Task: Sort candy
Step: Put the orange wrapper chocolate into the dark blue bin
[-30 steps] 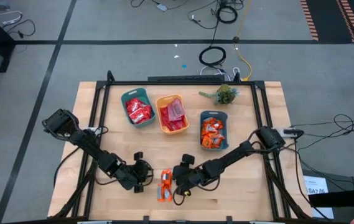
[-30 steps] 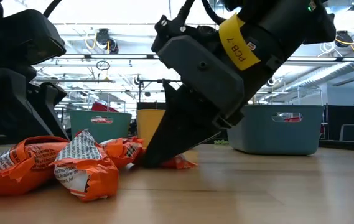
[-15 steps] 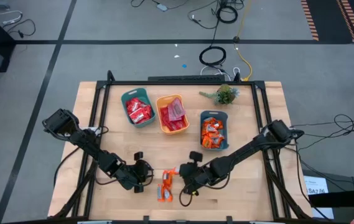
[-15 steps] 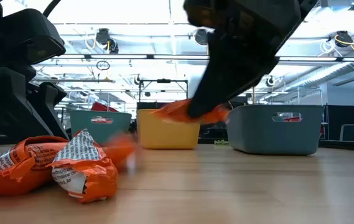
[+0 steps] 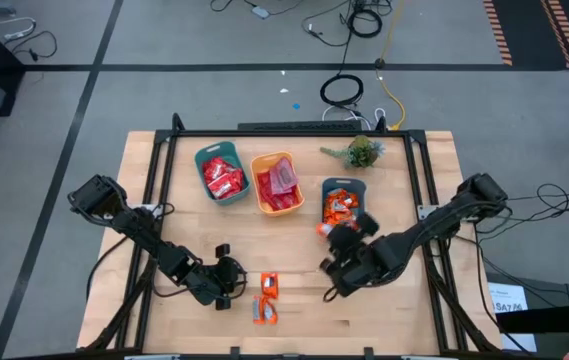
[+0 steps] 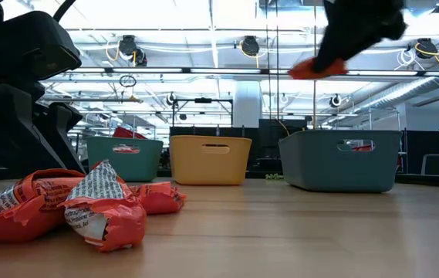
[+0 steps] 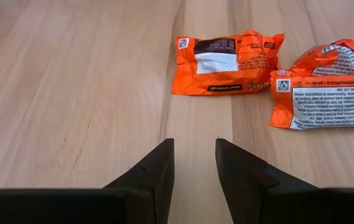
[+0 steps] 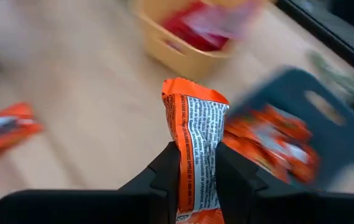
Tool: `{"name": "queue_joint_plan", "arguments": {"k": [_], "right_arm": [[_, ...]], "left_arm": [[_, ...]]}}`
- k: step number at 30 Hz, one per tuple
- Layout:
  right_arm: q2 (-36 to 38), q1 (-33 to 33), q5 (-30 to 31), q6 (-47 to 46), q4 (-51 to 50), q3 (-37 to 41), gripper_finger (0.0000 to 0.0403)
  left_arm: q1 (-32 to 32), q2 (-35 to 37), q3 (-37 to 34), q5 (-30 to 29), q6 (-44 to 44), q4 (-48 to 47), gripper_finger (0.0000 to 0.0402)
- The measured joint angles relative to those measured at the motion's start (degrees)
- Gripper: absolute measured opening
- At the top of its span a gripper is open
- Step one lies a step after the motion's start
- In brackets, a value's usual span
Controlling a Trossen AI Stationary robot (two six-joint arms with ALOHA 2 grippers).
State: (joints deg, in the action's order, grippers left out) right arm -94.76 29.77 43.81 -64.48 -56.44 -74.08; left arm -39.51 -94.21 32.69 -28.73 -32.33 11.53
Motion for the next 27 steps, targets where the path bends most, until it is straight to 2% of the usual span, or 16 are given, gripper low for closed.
{"name": "queue_joint_plan", "arguments": {"k": [6,12,19,27], "right_arm": [[3.58,-1.85,-0.33,-13.53,-15.94,0.0,0.0071],[4.96,-6.28,-2.31,-15.76,-19.06,0.03,0.0071],[6.39,-13.48,-9.02,-11.82,-14.02,6.86,0.007],[14.54,-20.38,-15.52,-2.08,5.4,18.95,0.007]], "left_arm": [[0.0,0.0,0.0,0.0,-0.01,-0.01,0.0128],[0.0,0.0,0.0,0.0,-0.16,-0.02,0.0128],[0.0,0.0,0.0,-0.02,-0.14,-0.02,0.0128],[0.0,-0.02,0.0,-0.02,-0.06,-0.02,0.0128]]}}
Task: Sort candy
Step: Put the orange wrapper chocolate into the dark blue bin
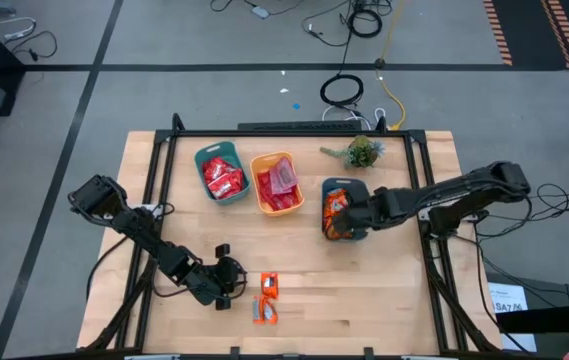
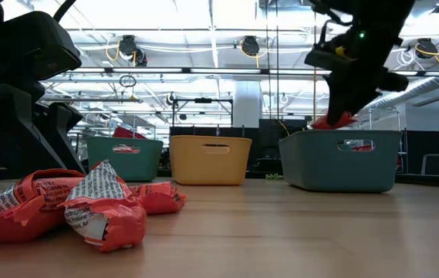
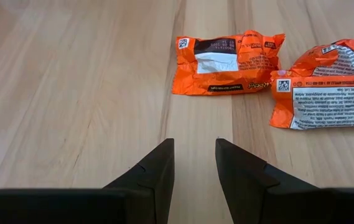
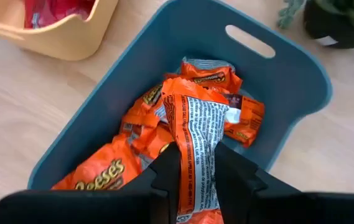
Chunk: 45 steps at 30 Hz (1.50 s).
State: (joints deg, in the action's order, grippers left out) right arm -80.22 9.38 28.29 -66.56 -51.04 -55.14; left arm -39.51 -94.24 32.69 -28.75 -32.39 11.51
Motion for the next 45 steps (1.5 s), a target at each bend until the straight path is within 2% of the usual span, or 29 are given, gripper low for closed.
{"name": "queue_joint_plan", "arguments": {"k": [4,9,13,26,39,45], "right_arm": [[3.09,-3.16,-2.83,1.71,4.0,2.98,0.0071],[3.86,-4.92,-2.9,3.88,4.23,3.11,0.0083],[3.79,-4.98,-2.91,6.25,4.22,3.13,0.0089],[3.73,-4.96,-2.24,6.01,4.53,3.13,0.0094],[3.73,-4.94,-1.44,5.77,4.6,3.13,0.017],[3.71,-4.91,-1.58,5.79,4.6,3.13,0.0188]], "left_arm": [[0.17,0.0,0.0,0.0,0.1,0.0,0.0128],[0.17,0.0,0.0,0.0,0.1,0.0,0.0128],[0.17,0.0,0.0,0.0,0.09,0.0,0.0128],[0.17,0.0,0.0,-0.02,0.08,0.0,0.0128],[0.17,0.0,0.0,-0.02,0.05,0.0,0.0128],[0.17,0.0,0.0,-0.02,0.03,0.0,0.0128]]}}
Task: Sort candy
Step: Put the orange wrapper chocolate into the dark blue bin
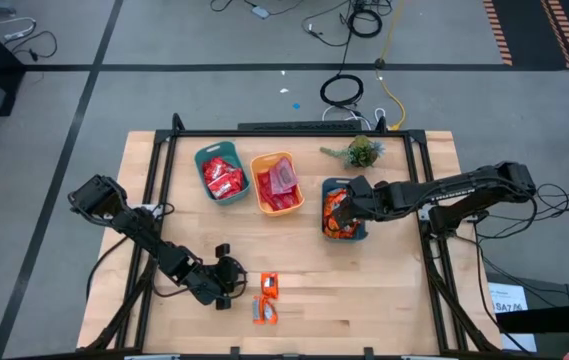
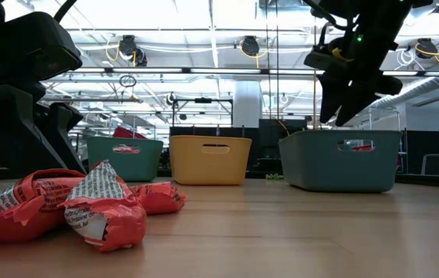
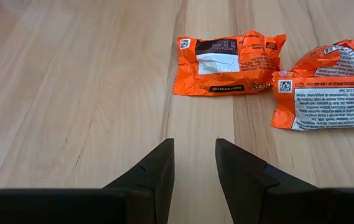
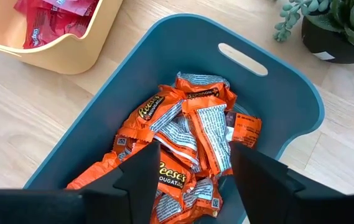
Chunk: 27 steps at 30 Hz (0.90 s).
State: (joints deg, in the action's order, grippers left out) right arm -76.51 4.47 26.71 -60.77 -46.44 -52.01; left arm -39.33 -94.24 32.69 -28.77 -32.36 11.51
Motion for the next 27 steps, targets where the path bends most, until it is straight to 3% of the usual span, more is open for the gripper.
{"name": "queue_joint_plan", "arguments": {"k": [13,27], "right_arm": [[0.0,0.95,-1.43,2.66,1.13,0.0,0.0188],[-0.21,9.7,-1.67,13.88,23.05,0.0,0.0188]], "left_arm": [[0.0,0.0,0.0,0.0,-0.09,0.02,0.0128],[0.0,0.0,0.0,0.0,0.04,0.0,0.0128]]}}
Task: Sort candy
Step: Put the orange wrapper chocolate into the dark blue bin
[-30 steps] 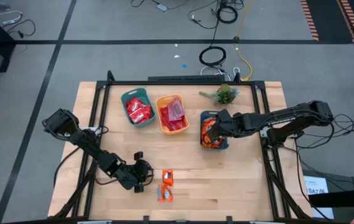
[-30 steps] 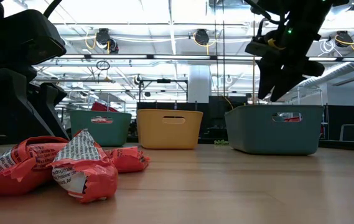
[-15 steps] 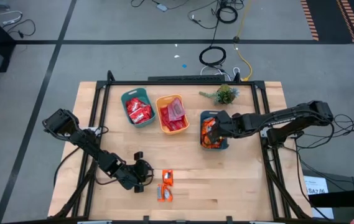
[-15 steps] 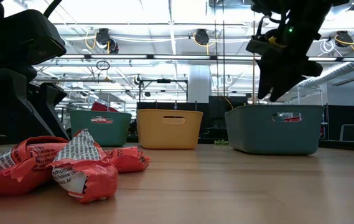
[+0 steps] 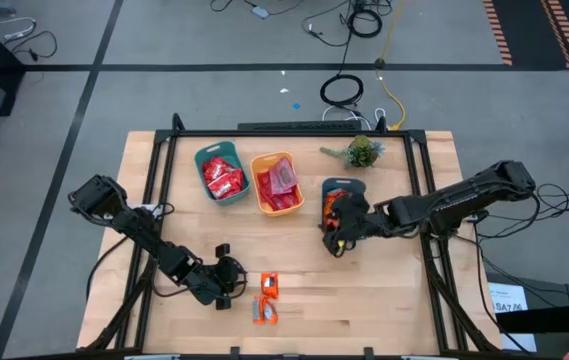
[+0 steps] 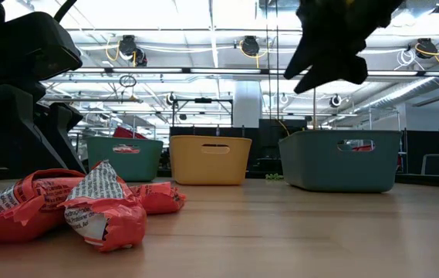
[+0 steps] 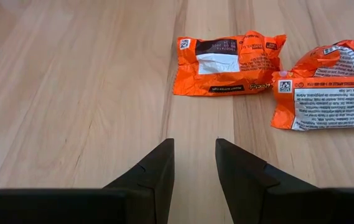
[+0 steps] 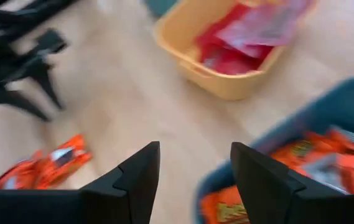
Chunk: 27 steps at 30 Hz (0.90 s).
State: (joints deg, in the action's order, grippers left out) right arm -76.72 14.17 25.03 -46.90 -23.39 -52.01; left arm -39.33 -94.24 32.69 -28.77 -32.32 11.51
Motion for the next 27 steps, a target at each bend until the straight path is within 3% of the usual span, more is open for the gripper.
{"name": "queue_joint_plan", "arguments": {"k": [7,15,27], "right_arm": [[-5.1,4.62,-8.34,10.03,9.95,0.0,0.0187],[-16.97,8.16,-8.72,29.47,29.38,-0.87,0.0187],[-38.9,7.48,-8.74,38.43,32.2,-15.29,0.0187]], "left_arm": [[0.0,0.0,0.0,-0.01,-0.28,0.04,0.0128],[0.0,0.0,0.02,-0.02,-0.3,0.04,0.0128],[0.0,0.0,0.02,-0.02,-0.39,0.17,0.0128]]}}
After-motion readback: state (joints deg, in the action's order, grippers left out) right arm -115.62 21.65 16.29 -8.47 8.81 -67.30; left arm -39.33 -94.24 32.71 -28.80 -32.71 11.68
